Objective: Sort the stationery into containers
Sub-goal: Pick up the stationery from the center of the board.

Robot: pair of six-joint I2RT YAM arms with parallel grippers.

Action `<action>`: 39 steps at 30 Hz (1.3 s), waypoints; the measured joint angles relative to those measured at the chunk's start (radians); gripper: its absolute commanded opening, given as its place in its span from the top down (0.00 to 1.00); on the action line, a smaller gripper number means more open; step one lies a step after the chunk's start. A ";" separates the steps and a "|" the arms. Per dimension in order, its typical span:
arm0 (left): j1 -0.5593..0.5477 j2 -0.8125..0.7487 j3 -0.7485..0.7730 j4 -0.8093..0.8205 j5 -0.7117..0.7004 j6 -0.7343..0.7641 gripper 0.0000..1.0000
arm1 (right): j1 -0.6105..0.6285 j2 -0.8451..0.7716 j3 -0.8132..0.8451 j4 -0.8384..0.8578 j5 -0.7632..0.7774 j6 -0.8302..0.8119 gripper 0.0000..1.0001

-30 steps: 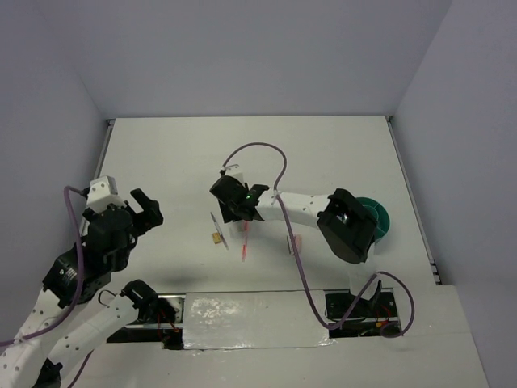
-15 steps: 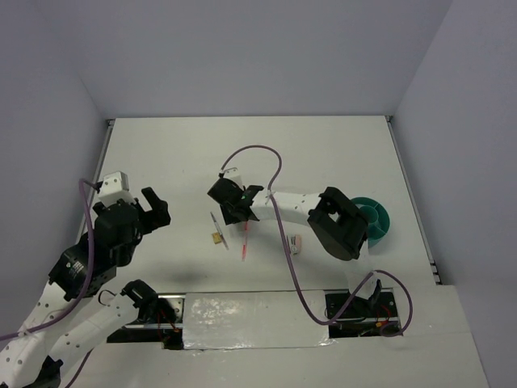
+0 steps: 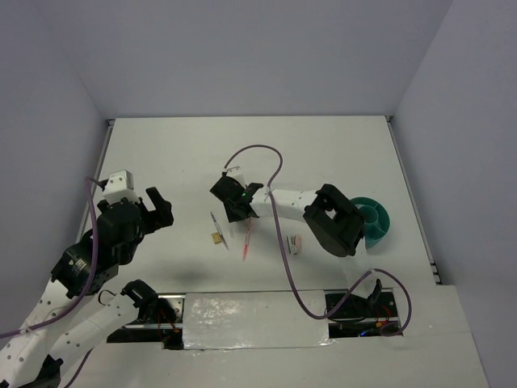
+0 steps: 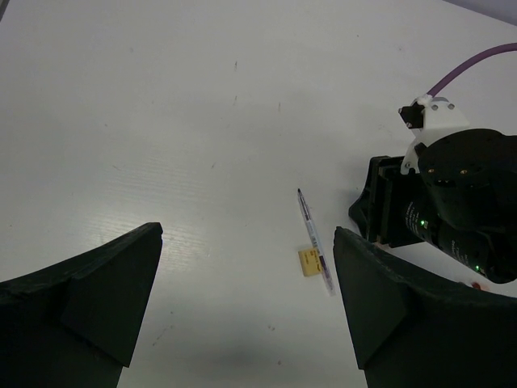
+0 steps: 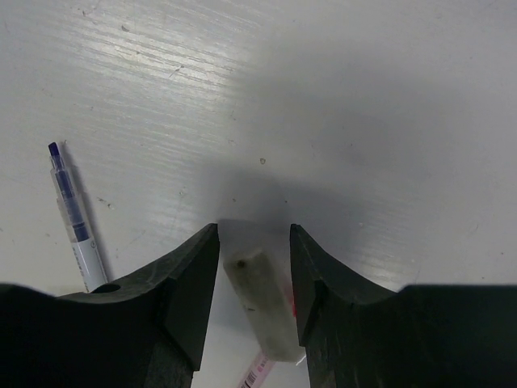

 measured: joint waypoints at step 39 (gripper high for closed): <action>0.000 0.010 -0.002 0.016 0.043 0.023 0.01 | -0.008 -0.028 -0.002 -0.024 -0.031 -0.105 0.44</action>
